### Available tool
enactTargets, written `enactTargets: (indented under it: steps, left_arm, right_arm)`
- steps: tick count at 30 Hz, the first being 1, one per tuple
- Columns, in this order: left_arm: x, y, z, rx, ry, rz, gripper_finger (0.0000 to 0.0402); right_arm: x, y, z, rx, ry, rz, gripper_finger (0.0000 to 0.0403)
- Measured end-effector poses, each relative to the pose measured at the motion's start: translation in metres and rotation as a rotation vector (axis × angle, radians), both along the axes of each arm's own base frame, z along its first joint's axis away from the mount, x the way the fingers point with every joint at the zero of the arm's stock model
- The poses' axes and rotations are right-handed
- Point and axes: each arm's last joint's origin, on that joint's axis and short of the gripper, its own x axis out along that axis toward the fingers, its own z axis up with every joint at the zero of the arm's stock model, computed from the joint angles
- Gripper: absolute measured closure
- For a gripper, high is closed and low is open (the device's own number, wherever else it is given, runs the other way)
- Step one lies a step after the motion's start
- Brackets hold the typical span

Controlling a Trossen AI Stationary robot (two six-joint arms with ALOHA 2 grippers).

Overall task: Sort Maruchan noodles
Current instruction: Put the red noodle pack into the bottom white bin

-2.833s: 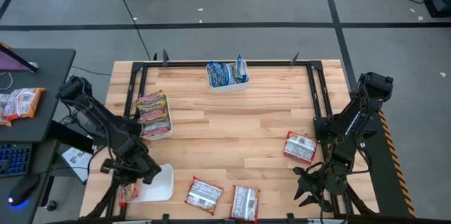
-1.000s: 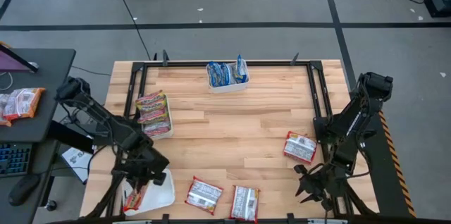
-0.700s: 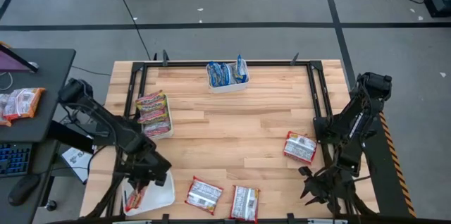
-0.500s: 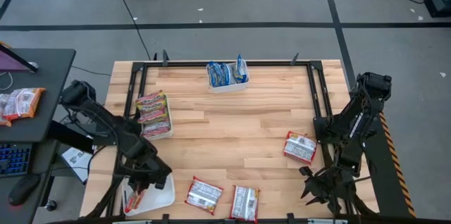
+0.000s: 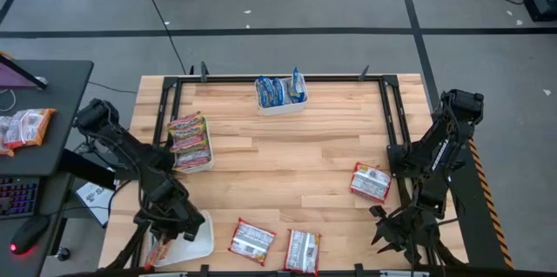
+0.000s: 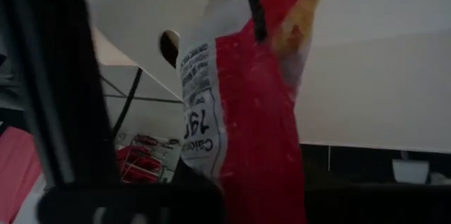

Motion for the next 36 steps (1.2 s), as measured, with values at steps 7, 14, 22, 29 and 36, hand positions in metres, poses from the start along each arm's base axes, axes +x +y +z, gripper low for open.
enactTargets:
  steps: [7,14,22,29,36]
  left_arm:
    - [0.001,-0.003,0.004,-0.089,-0.002,-0.038,0.0264]
    - [0.015,-0.009,0.038,-0.111,-0.062,-0.003,0.0244]
    - [0.048,-0.009,0.086,0.177,-0.435,0.286,0.026]
    - [0.064,-0.024,0.024,0.408,-0.318,0.05,0.026]
    - [0.062,-0.036,-0.008,0.491,-0.2,-0.041,0.026]
  right_arm:
    - [0.001,-0.004,0.004,-0.045,-0.003,-0.001,0.0271]
    - [0.002,-0.013,0.018,-0.147,0.032,-0.012,0.0271]
    - [0.005,-0.011,0.021,-0.171,-0.055,0.012,0.0271]
    - [0.03,-0.006,0.04,-0.162,-0.377,-0.073,0.0271]
    - [0.057,-0.004,0.03,-0.158,-0.389,-0.046,0.0271]
